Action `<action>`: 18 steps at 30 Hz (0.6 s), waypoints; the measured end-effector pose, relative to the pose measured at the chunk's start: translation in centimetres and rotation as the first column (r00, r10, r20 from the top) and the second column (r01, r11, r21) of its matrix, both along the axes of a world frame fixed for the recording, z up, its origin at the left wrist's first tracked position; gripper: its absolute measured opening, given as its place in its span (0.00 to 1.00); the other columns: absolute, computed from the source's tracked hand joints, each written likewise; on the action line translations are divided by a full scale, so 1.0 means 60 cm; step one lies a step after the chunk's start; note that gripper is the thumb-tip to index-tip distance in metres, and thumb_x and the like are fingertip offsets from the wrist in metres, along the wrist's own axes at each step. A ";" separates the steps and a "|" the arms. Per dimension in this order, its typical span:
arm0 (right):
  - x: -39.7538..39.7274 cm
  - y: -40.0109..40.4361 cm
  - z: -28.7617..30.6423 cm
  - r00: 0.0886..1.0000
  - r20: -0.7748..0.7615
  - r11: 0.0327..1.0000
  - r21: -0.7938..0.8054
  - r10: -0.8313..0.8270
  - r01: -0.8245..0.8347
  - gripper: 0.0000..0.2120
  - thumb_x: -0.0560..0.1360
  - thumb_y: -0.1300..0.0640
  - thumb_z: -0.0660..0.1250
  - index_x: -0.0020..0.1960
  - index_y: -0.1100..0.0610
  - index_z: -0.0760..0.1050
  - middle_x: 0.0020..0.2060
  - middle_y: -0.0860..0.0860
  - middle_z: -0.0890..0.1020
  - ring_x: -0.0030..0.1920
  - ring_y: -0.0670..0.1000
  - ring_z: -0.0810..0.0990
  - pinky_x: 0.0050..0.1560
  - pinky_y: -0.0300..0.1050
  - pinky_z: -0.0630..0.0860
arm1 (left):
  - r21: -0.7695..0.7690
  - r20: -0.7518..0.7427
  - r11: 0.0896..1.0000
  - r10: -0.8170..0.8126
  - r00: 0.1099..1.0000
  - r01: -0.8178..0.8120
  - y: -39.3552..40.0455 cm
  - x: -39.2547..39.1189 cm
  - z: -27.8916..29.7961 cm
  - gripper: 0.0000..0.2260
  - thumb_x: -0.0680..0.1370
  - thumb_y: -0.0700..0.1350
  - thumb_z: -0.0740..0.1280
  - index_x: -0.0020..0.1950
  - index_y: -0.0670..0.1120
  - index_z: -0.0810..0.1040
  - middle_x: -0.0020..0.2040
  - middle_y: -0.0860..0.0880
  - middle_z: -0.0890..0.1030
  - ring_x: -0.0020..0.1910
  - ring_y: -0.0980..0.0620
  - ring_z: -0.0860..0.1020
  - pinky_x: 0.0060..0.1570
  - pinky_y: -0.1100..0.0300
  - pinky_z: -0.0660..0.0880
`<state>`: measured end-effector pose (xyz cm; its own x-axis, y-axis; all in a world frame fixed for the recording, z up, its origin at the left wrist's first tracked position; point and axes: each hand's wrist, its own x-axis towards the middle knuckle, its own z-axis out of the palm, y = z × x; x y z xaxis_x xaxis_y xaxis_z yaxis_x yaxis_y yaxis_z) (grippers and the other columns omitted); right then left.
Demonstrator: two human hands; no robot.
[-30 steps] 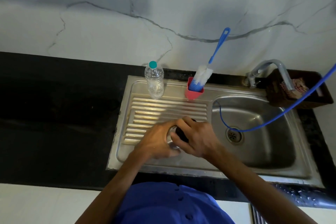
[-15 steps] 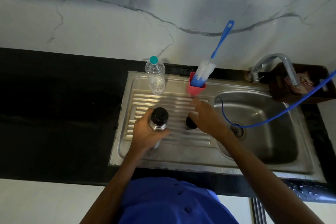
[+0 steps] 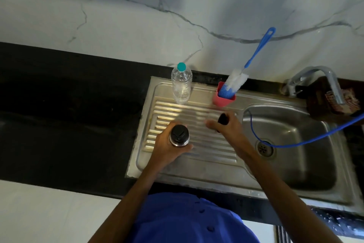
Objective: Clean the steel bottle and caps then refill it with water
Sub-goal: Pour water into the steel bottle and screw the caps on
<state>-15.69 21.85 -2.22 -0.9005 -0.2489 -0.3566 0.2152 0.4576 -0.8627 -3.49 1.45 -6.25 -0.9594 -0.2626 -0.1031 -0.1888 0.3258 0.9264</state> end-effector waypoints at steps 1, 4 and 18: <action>0.003 -0.011 0.047 0.998 0.007 0.993 -0.093 0.068 -0.067 0.23 0.69 0.47 0.81 0.57 0.50 0.74 0.44 0.45 0.81 0.45 0.46 0.82 0.50 0.49 0.82 | -0.011 0.000 1.000 -0.006 1.000 0.006 -0.001 -0.001 -0.003 0.27 0.66 0.43 0.85 0.61 0.53 0.79 0.52 0.56 0.84 0.54 0.53 0.83 0.54 0.58 0.80; 0.018 -0.042 0.154 0.952 -0.031 0.871 -0.395 0.306 -0.293 0.29 0.72 0.60 0.77 0.69 0.47 0.72 0.59 0.43 0.80 0.60 0.48 0.81 0.58 0.50 0.81 | -0.038 0.049 0.999 -0.021 0.999 0.022 -0.002 -0.003 -0.002 0.27 0.66 0.47 0.85 0.60 0.55 0.79 0.51 0.57 0.85 0.53 0.57 0.83 0.53 0.62 0.79; 0.080 -0.107 0.056 -0.005 -0.441 0.387 0.795 0.898 -0.467 0.09 0.81 0.57 0.65 0.60 0.56 0.79 0.62 0.58 0.74 0.61 0.62 0.74 0.54 0.54 0.77 | -0.020 0.258 1.000 -0.006 0.966 0.011 -0.007 -0.006 -0.036 0.18 0.71 0.35 0.80 0.55 0.49 0.78 0.45 0.61 0.79 0.44 0.67 0.80 0.46 0.70 0.74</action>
<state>-10.90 15.43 1.15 -0.1941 -0.9797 0.0504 -0.9777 0.1890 -0.0911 -3.87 1.00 -8.43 -0.9033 -0.2594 -0.3417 -0.4175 0.3479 0.8395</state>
